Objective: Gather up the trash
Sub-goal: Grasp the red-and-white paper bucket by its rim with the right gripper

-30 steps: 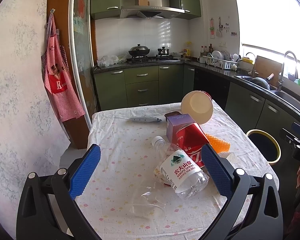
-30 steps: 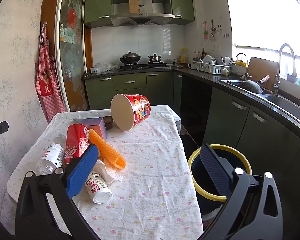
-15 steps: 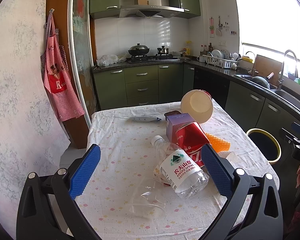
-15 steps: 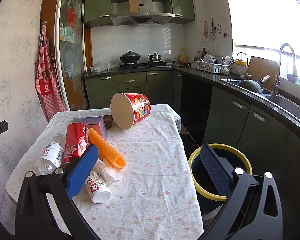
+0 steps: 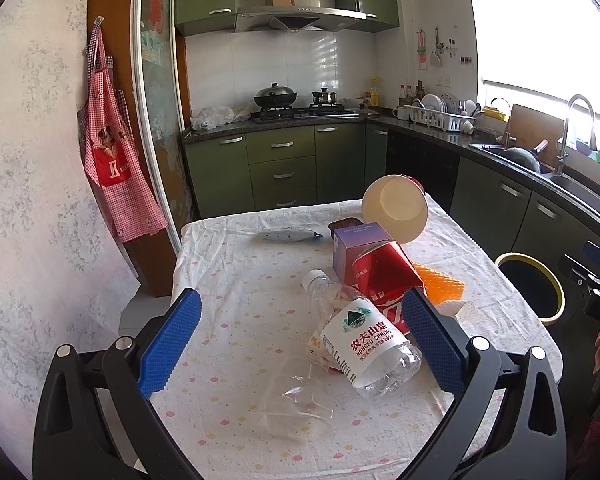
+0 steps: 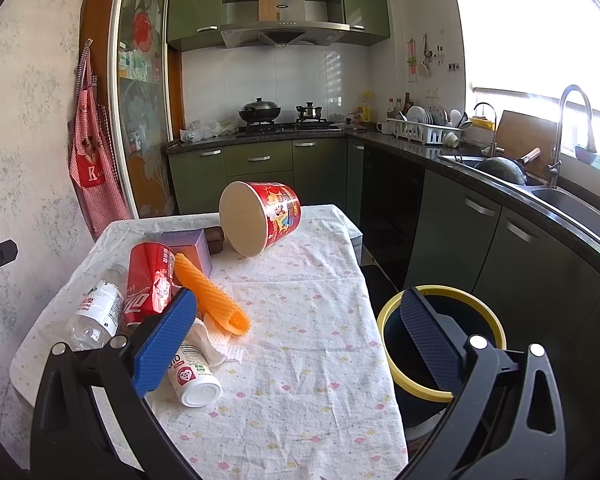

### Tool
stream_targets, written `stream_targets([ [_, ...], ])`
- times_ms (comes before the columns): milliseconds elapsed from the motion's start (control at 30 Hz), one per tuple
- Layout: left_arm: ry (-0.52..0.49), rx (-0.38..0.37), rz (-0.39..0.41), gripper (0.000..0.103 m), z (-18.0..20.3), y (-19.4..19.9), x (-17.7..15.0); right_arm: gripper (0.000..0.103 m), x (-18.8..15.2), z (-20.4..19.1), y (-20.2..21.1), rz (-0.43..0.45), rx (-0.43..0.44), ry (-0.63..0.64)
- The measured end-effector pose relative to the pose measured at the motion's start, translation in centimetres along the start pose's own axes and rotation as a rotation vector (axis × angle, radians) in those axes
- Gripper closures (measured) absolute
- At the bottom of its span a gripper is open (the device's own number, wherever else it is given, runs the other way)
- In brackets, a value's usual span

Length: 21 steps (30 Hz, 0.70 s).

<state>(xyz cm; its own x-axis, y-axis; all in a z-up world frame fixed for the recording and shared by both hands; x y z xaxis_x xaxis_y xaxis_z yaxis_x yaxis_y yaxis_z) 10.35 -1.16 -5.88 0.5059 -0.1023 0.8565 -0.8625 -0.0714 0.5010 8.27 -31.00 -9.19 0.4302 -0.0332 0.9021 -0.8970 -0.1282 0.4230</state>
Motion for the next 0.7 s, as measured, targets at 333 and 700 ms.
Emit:
stream_targets([
  [333,-0.015,0.005,0.005,0.004,-2.6,-7.9,5.5,0.006,5.4,-3.0,-6.6,-0.016,0.024,0.19],
  [700,0.125,-0.063,-0.087,0.004,-5.4,-23.7,8.5,0.044,7.8,-3.7,-25.4,-0.233,-0.073,0.356],
])
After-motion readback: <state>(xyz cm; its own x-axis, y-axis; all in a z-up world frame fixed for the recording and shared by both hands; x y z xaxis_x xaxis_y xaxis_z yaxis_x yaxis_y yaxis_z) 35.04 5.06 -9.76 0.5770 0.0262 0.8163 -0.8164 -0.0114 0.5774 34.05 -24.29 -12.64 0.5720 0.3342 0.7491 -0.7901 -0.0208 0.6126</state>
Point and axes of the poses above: each gripper's, at about its wrist camera, not at the fingertips, and y roughly against the way its jaws point, z to its right, x to its top, the point moved 9 cm from there along -y, roughly the way its jaws point, and after that the axes turned 7 degrees about x, right-handed, at the moved point
